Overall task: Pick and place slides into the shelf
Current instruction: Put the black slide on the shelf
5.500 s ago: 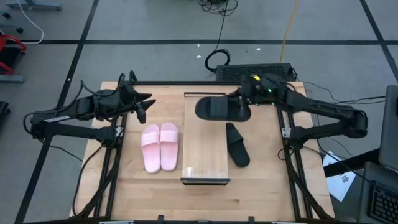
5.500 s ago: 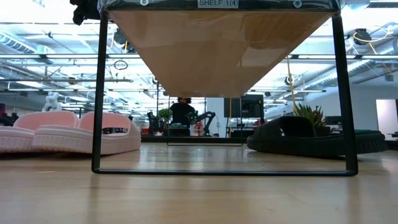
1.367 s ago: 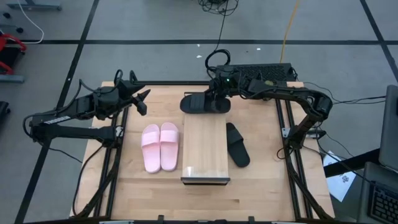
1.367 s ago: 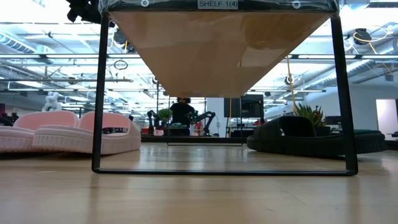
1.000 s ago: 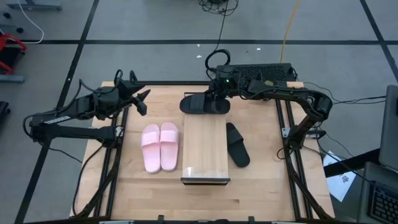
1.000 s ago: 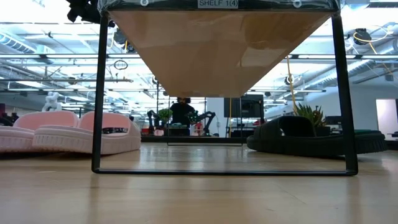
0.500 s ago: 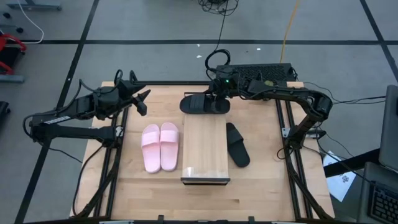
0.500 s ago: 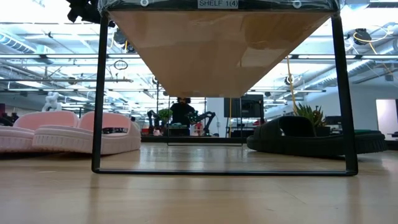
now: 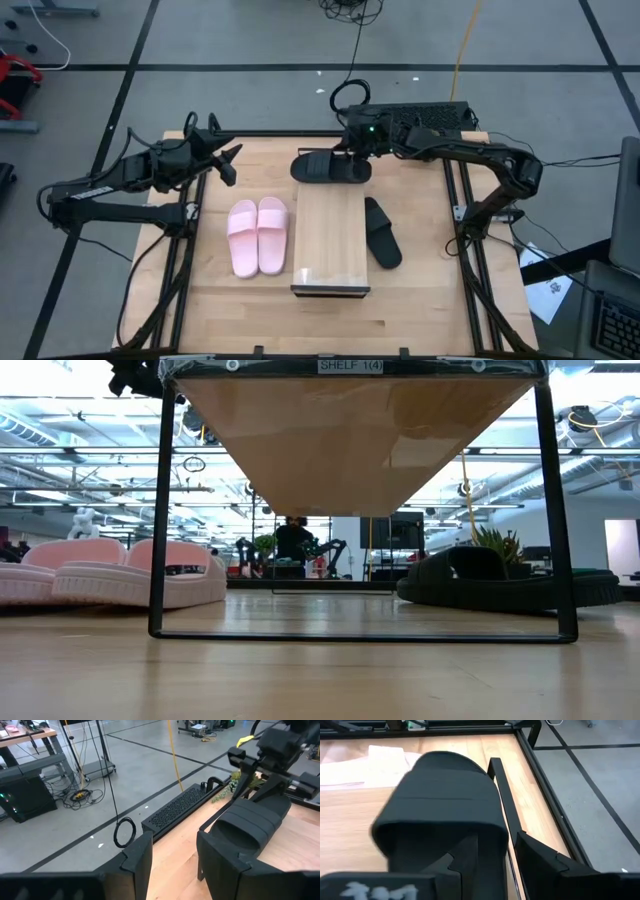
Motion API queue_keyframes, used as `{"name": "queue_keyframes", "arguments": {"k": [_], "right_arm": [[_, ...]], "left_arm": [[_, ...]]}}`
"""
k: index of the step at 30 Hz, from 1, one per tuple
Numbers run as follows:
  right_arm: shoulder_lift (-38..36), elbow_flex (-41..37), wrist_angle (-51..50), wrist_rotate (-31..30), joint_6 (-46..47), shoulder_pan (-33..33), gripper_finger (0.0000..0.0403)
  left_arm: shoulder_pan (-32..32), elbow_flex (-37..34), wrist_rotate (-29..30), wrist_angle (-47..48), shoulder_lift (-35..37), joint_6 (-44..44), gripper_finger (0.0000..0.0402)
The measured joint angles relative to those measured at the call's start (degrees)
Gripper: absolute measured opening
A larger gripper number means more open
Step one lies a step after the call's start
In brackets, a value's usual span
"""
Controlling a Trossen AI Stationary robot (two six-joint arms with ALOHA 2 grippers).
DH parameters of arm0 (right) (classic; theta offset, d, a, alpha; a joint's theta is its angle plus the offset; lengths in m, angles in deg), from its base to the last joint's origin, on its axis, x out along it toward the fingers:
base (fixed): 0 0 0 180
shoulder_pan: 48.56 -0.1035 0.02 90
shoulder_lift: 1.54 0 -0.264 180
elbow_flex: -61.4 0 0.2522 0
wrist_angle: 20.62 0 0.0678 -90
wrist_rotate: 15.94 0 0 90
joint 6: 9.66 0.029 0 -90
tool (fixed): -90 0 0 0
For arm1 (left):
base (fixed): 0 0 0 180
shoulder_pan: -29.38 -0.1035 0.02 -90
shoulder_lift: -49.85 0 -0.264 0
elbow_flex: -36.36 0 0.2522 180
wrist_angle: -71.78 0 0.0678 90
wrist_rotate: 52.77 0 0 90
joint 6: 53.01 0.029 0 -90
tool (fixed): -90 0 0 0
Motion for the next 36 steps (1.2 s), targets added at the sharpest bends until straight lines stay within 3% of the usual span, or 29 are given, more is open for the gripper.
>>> {"name": "queue_keyframes", "arguments": {"k": [8,18,26,30,36], "right_arm": [[-4.0,0.0,-4.7,-0.1,-0.2,0.0,0.0128],[-16.1,0.0,-23.5,-2.8,-1.4,-0.8,0.0128],[-26.6,-0.2,-42.0,-2.7,9.3,-11.1,0.0128],[-29.7,-6.2,-43.6,-6.5,17.6,-19.0,0.0128],[-34.1,-24.1,-35.1,-9.9,28.8,-25.8,0.0128]], "left_arm": [[0.0,0.0,-1.0,0.0,0.0,-0.1,0.0157],[0.0,0.0,-1.5,0.1,0.0,-0.3,0.0157],[0.0,0.0,-2.6,0.2,0.0,-2.0,0.0157],[0.0,0.0,-2.6,0.2,0.0,-2.6,0.0157],[0.0,0.0,-2.6,0.3,0.0,-3.0,0.0157]]}}
